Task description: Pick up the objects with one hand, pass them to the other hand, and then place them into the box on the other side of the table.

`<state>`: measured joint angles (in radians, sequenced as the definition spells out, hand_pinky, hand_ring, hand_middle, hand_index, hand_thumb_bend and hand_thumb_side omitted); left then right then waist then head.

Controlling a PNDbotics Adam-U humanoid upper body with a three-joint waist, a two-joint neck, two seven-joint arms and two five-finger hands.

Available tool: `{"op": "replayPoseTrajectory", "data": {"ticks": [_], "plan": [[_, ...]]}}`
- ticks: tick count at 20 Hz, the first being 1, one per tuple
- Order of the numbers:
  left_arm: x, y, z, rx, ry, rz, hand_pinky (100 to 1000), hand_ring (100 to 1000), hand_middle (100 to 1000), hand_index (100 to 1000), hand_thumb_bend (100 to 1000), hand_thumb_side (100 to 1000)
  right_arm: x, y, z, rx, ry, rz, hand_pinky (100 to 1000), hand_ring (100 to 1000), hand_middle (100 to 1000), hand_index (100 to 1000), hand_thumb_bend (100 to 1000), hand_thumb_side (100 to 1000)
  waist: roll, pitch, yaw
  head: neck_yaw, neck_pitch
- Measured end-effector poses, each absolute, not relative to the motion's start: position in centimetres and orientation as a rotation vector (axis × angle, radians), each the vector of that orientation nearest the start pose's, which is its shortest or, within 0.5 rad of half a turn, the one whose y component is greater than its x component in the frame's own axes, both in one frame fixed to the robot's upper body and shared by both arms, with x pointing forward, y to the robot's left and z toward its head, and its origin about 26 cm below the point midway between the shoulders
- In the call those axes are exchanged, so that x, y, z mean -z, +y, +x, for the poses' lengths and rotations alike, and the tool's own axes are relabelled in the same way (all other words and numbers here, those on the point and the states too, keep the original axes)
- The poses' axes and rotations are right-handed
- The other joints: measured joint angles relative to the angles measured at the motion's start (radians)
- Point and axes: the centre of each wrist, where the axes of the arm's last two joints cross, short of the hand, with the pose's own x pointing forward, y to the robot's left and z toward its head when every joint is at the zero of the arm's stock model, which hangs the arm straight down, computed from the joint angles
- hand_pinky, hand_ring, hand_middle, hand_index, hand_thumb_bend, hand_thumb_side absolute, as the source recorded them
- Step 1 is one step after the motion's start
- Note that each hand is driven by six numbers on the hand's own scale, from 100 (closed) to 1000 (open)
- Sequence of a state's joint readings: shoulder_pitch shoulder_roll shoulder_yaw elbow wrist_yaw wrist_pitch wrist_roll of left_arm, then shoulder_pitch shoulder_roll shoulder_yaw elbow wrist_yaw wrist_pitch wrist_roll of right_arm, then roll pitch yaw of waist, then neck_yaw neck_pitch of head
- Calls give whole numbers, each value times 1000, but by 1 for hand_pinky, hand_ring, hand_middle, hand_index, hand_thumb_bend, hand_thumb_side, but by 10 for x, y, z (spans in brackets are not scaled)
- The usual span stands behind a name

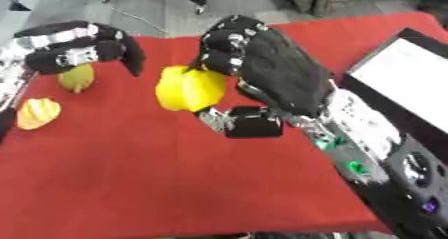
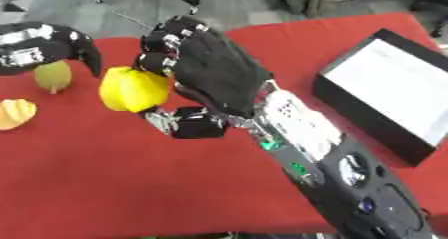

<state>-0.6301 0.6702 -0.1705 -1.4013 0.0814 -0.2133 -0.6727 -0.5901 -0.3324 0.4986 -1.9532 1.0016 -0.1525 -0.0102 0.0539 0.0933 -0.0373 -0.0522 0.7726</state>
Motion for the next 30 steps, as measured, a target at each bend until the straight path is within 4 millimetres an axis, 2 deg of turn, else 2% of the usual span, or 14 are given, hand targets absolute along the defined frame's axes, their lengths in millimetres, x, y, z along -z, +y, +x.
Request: {"op": "replayPoseTrajectory", "data": {"ticks": [2, 4, 8, 11, 14, 15, 16, 17, 19, 20, 22, 24, 25, 30], "plan": [[-195, 351, 396, 1252, -1778, 149, 728, 621, 594, 739, 276, 713, -218, -140, 298, 1479, 2748, 1072, 659, 648, 457, 240, 108, 374, -5, -1, -3, -20, 0], [-175, 377, 385, 1122, -1778, 286, 726, 619, 592, 736, 265, 717, -212, -170, 306, 1430, 2808, 1307, 650, 643, 454, 236, 112, 371, -8, -4, -2, -54, 0], [-148, 400, 368, 933, -1773, 433, 722, 613, 587, 728, 241, 744, -202, -215, 323, 1301, 2835, 1721, 601, 611, 426, 258, 155, 364, -13, -6, 2, -110, 0], [-112, 415, 338, 736, -1738, 468, 723, 613, 587, 727, 237, 738, -178, -286, 351, 1193, 2731, 2334, 594, 612, 423, 295, 157, 350, -16, -6, 25, -178, 0], [-110, 417, 321, 624, -1763, 502, 723, 612, 586, 726, 235, 730, -155, -345, 368, 1136, 2583, 2765, 599, 621, 434, 341, 170, 334, -18, -6, 34, -217, 0], [-112, 416, 317, 599, -1777, 511, 722, 611, 585, 726, 234, 727, -147, -361, 371, 1136, 2538, 2872, 599, 626, 441, 370, 206, 334, -17, -6, 38, -225, 0], [-115, 416, 314, 577, -1791, 520, 722, 611, 584, 725, 232, 728, -140, -375, 373, 1134, 2501, 2968, 607, 646, 464, 431, 324, 350, -17, -6, 39, -231, 0], [-117, 415, 312, 557, -1803, 526, 722, 611, 584, 725, 232, 725, -133, -388, 375, 1137, 2470, 3056, 635, 693, 520, 574, 528, 367, -17, -6, 40, -236, 0], [-123, 413, 310, 525, -1831, 531, 722, 610, 584, 725, 231, 724, -117, -410, 377, 1203, 2424, 3217, 680, 744, 596, 772, 722, 423, -18, -6, 47, -242, 0], [-126, 413, 309, 515, -1840, 534, 722, 611, 584, 726, 231, 724, -110, -419, 377, 1264, 2413, 3283, 694, 751, 610, 808, 794, 456, -18, -6, 48, -244, 0], [-128, 411, 308, 501, -1850, 533, 722, 610, 584, 726, 230, 724, -101, -432, 376, 1401, 2369, 3376, 727, 770, 656, 873, 857, 468, -18, -6, 52, -245, 0], [-130, 410, 308, 499, -1853, 534, 723, 611, 585, 727, 230, 728, -99, -439, 375, 1548, 2292, 3405, 759, 789, 702, 916, 886, 509, -19, -6, 52, -242, 0], [-131, 410, 308, 499, -1852, 534, 723, 612, 586, 728, 232, 727, -101, -440, 375, 1618, 2244, 3398, 773, 794, 717, 928, 884, 490, -19, -6, 52, -235, 0], [-134, 409, 311, 522, -1853, 539, 725, 614, 588, 730, 242, 719, -133, -414, 373, 1835, 2014, 3170, 820, 821, 764, 968, 834, 493, -24, -6, 50, -129, 0]]}}
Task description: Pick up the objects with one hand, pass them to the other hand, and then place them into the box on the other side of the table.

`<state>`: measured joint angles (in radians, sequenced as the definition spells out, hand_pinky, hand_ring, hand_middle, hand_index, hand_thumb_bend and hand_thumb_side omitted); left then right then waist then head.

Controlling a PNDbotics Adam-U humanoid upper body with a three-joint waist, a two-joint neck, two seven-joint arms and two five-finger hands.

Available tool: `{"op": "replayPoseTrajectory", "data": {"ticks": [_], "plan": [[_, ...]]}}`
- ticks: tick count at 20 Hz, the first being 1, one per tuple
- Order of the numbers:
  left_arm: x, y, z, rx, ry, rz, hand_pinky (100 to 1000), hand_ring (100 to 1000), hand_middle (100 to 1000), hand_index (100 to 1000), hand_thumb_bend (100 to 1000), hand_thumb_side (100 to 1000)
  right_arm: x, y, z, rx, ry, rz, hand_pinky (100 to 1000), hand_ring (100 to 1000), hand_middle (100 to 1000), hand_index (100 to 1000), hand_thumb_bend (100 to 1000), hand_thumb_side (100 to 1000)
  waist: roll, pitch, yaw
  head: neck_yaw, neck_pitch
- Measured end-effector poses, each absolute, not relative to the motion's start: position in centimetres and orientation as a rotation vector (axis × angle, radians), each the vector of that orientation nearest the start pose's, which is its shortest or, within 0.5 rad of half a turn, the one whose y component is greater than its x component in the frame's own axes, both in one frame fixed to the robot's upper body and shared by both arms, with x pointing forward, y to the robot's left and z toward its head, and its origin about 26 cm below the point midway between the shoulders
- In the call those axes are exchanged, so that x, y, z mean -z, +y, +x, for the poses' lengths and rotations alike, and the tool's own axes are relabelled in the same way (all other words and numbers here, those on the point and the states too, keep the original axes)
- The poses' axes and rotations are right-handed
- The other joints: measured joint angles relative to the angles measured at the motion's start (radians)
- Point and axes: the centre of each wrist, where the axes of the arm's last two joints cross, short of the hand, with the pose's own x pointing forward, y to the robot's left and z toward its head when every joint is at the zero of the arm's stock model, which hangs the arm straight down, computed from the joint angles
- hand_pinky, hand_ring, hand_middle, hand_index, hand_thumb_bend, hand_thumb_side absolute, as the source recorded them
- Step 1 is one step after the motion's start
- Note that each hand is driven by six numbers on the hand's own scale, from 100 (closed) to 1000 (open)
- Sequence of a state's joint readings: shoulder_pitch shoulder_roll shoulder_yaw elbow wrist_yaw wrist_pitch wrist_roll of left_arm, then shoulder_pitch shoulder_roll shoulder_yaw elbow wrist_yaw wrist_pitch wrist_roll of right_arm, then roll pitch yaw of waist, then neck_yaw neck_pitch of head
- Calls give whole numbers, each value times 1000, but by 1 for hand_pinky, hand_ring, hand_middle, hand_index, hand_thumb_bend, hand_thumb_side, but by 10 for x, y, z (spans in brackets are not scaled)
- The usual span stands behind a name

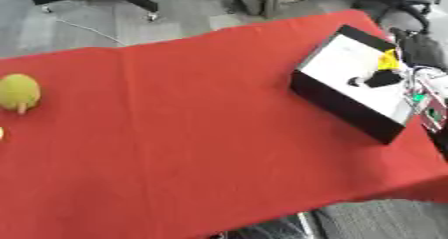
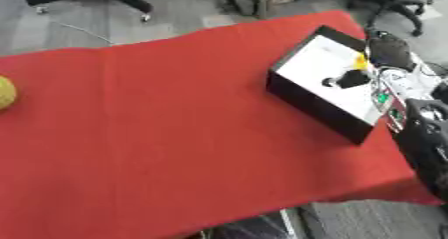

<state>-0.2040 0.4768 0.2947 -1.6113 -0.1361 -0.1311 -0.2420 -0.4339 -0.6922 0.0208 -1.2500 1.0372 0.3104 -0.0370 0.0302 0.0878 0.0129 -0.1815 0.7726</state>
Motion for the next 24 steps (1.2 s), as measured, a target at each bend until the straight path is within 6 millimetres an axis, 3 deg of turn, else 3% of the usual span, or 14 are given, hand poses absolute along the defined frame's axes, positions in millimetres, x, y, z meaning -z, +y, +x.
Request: {"op": "replayPoseTrajectory", "data": {"ticks": [4, 10, 11, 14, 18, 24], "plan": [[-145, 413, 316, 579, -1861, 572, 728, 619, 593, 734, 261, 683, -174, -368, 362, -1096, -1200, -1722, 837, 834, 764, 970, 637, 366, 0, 1, -6, 110, 0], [-169, 421, 333, 771, -1847, 694, 728, 626, 600, 739, 349, 570, -216, -285, 327, -1209, -1680, -1738, 802, 807, 709, 929, 527, 408, 6, 2, -23, 222, 0], [-172, 423, 337, 822, -1828, 727, 732, 635, 608, 749, 412, 524, -220, -273, 321, -1217, -1760, -1717, 791, 803, 693, 913, 514, 417, 8, 2, -27, 235, 0], [-187, 427, 351, 1043, -1734, 871, 738, 650, 617, 764, 570, 411, -224, -241, 311, -1257, -1998, -1582, 785, 794, 675, 902, 482, 430, 12, 2, -37, 268, 0], [-196, 430, 376, 1372, -1525, 1052, 733, 652, 613, 764, 688, 383, -223, -202, 306, -1336, -2249, -1334, 781, 790, 665, 891, 461, 440, 18, 2, -52, 307, 0], [-176, 444, 407, 1570, -1155, 1183, 718, 641, 601, 751, 693, 330, -220, -167, 301, -1413, -2412, -1082, 777, 785, 655, 876, 436, 457, 17, 1, -68, 338, 0]]}}
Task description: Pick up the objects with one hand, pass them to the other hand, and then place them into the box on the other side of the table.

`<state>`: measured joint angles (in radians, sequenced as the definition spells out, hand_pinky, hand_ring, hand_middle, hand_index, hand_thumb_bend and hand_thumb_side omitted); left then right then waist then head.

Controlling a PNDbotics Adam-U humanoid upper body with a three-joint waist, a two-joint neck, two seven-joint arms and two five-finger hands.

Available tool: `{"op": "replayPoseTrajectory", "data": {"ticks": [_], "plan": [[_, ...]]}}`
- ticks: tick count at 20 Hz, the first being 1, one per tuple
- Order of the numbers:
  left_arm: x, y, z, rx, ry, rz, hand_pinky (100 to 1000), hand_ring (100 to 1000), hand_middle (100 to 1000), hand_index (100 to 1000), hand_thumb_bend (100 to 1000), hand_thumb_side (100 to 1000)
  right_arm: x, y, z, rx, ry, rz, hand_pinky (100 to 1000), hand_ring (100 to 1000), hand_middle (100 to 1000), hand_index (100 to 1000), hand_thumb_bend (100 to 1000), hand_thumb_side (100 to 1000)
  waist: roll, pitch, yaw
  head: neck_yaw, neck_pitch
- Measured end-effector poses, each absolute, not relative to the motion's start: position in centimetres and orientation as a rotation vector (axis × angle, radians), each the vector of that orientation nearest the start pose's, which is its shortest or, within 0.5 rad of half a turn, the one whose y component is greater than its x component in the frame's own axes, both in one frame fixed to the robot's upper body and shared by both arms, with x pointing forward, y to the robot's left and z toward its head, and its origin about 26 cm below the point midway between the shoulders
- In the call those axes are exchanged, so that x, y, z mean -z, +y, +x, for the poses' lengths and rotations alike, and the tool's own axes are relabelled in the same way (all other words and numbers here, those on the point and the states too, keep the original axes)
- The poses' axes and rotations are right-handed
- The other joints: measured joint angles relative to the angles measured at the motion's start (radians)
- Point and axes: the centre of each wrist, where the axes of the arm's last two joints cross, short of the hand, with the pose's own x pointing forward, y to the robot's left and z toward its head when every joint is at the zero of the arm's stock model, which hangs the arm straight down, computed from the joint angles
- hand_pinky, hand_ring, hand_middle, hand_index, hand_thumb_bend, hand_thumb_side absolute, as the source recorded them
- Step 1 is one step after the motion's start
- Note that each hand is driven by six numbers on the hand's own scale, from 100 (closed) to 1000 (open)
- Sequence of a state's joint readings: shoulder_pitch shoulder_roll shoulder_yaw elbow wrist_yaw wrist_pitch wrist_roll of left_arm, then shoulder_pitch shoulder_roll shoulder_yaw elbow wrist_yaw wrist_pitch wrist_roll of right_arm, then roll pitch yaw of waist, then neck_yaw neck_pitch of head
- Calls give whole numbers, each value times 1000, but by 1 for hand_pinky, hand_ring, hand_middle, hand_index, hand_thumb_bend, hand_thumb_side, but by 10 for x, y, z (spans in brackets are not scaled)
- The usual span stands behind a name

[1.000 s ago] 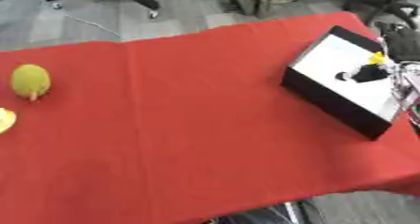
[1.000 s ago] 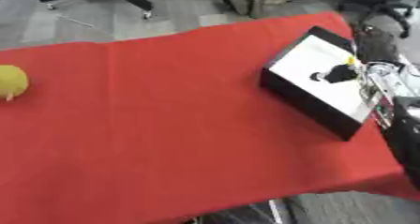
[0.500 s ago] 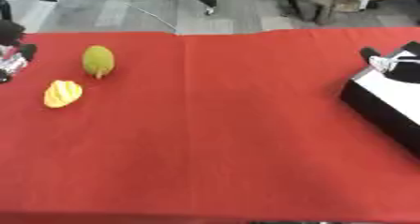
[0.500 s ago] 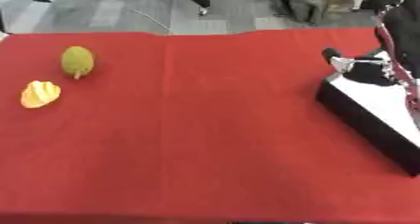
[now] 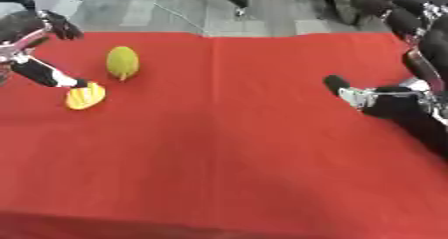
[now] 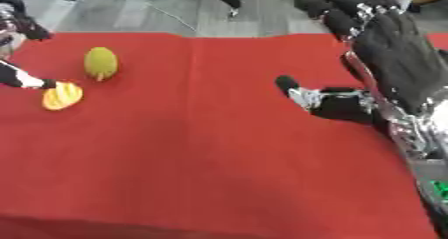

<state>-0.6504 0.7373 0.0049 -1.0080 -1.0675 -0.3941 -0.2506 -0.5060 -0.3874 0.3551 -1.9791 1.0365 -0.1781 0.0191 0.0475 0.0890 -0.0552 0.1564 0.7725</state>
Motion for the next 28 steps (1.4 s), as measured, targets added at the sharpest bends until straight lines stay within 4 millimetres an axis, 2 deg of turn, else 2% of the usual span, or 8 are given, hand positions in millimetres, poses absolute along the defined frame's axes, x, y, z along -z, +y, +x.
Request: {"op": "replayPoseTrajectory", "data": {"ticks": [3, 6, 8, 10, 16, 22, 25, 28], "plan": [[-157, 451, 416, 1544, -1030, 1216, 710, 625, 586, 736, 636, 291, -220, -161, 300, 1558, 2659, 1126, 774, 784, 653, 873, 432, 460, -5, 0, -8, 4, 0], [-137, 460, 418, 1475, -950, 1218, 707, 617, 580, 730, 574, 297, -219, -160, 300, 1563, 2669, 1102, 771, 784, 649, 869, 425, 470, -8, 0, -13, 9, 0], [-128, 465, 417, 1424, -927, 1207, 701, 605, 569, 718, 485, 258, -219, -159, 300, 1558, 2680, 1092, 768, 783, 647, 864, 400, 499, -9, 1, -17, 11, 0], [-122, 468, 417, 1369, -919, 1200, 700, 603, 568, 716, 447, 285, -219, -158, 300, 1548, 2695, 1084, 767, 782, 646, 863, 392, 504, -11, 3, -20, 15, 0], [-108, 474, 414, 1266, -887, 1174, 707, 617, 588, 736, 445, 340, -219, -157, 299, 1529, 2721, 1071, 764, 781, 642, 856, 370, 522, -19, 13, -31, 20, 0], [-101, 476, 413, 1238, -860, 1158, 712, 621, 599, 751, 460, 348, -219, -157, 299, 1514, 2735, 1072, 761, 779, 637, 847, 348, 538, -22, 19, -37, 27, 0], [-97, 473, 413, 1220, -863, 1154, 693, 584, 558, 712, 416, 245, -219, -157, 299, 1512, 2741, 1071, 761, 779, 637, 844, 341, 542, -23, 21, -40, 28, 0], [-93, 471, 413, 1199, -878, 1148, 673, 533, 498, 660, 359, 100, -219, -157, 299, 1508, 2747, 1070, 760, 778, 636, 841, 331, 548, -23, 21, -41, 29, 0]]}}
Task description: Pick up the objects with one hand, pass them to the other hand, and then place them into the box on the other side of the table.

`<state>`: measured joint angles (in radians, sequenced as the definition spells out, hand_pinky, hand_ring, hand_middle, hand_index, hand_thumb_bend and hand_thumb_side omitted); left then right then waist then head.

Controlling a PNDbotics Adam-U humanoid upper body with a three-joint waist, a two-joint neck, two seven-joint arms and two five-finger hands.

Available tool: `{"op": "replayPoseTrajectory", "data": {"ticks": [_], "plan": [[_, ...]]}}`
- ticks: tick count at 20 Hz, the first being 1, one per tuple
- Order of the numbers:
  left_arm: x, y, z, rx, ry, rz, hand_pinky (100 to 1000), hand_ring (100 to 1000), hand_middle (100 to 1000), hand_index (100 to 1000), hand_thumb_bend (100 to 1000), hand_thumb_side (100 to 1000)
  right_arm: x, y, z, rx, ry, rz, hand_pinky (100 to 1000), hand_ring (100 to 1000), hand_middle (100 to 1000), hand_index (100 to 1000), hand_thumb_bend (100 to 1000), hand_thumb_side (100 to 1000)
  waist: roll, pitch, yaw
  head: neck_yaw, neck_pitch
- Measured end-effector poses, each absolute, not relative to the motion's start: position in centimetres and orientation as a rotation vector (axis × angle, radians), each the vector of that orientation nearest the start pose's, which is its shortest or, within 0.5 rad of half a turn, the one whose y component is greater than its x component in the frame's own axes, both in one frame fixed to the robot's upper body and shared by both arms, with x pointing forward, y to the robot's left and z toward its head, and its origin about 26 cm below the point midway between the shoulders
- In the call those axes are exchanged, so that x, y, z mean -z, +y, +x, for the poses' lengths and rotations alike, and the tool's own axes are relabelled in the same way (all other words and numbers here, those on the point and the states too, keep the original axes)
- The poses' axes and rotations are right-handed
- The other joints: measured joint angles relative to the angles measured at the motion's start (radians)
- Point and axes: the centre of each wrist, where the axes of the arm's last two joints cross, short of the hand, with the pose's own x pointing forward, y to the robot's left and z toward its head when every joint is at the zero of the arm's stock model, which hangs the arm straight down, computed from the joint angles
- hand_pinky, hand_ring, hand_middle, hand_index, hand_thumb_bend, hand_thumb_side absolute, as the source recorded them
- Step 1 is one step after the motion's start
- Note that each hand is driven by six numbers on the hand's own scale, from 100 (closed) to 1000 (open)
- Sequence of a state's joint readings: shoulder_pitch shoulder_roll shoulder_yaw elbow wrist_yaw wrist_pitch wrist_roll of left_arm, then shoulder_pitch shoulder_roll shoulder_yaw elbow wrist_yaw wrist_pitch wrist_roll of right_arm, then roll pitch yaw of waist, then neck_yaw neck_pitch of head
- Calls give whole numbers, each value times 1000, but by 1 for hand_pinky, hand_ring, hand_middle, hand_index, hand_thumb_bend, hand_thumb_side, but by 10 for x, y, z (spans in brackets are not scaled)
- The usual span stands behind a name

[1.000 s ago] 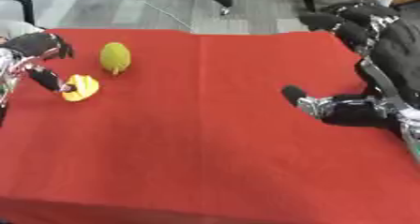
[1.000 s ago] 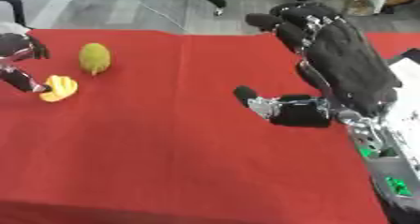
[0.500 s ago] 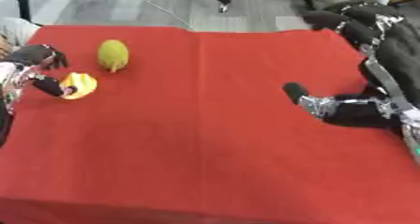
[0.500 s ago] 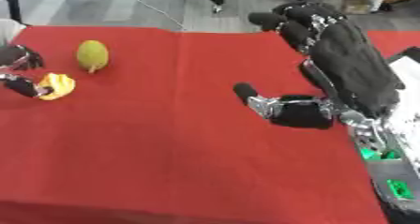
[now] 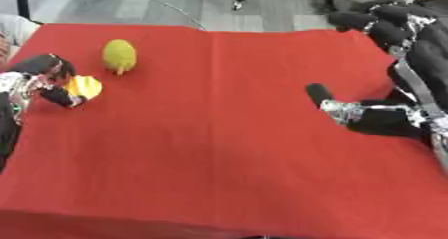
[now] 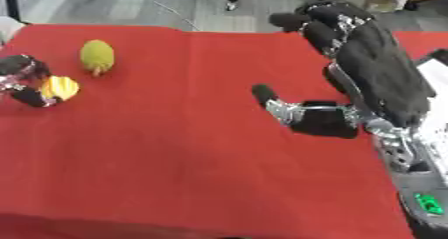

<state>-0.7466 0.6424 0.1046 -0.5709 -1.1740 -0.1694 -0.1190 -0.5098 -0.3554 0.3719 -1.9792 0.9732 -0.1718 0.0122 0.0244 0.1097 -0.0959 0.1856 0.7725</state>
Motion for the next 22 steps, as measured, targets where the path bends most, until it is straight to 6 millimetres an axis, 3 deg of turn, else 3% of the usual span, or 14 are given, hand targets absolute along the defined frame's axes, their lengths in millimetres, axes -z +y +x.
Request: {"op": "replayPoseTrajectory", "data": {"ticks": [1, 2, 6, 9, 13, 17, 22], "plan": [[-93, 470, 413, 1194, -886, 1144, 661, 508, 468, 626, 299, 150, -219, -157, 299, 1507, 2748, 1070, 760, 778, 636, 841, 329, 555, 0, 0, 0, 0, 0], [-92, 470, 413, 1189, -894, 1137, 656, 498, 456, 613, 304, 100, -219, -157, 299, 1507, 2749, 1070, 760, 778, 636, 841, 323, 554, 0, 0, 0, 1, 0], [-94, 465, 415, 1183, -980, 1082, 638, 452, 387, 534, 151, 100, -219, -157, 299, 1506, 2750, 1071, 761, 778, 638, 839, 316, 557, 0, 0, 6, -1, 0], [-111, 456, 421, 1193, -1120, 1017, 640, 449, 385, 528, 101, 100, -218, -156, 299, 1509, 2748, 1065, 763, 778, 639, 839, 316, 551, 2, 0, 11, -6, 0], [-140, 439, 425, 1242, -1339, 885, 645, 449, 385, 524, 100, 104, -221, -152, 299, 1520, 2728, 1031, 769, 778, 646, 846, 356, 495, 8, 0, 16, -16, 0], [-161, 411, 423, 1316, -1531, 638, 657, 465, 400, 532, 100, 134, -227, -143, 297, 1548, 2666, 949, 776, 793, 664, 859, 398, 466, 14, 0, 22, -25, 0], [-180, 356, 419, 1459, -1638, 215, 661, 474, 410, 537, 100, 183, -235, -132, 295, 1583, 2583, 874, 812, 850, 737, 891, 461, 463, 18, -2, 22, -31, 0]]}}
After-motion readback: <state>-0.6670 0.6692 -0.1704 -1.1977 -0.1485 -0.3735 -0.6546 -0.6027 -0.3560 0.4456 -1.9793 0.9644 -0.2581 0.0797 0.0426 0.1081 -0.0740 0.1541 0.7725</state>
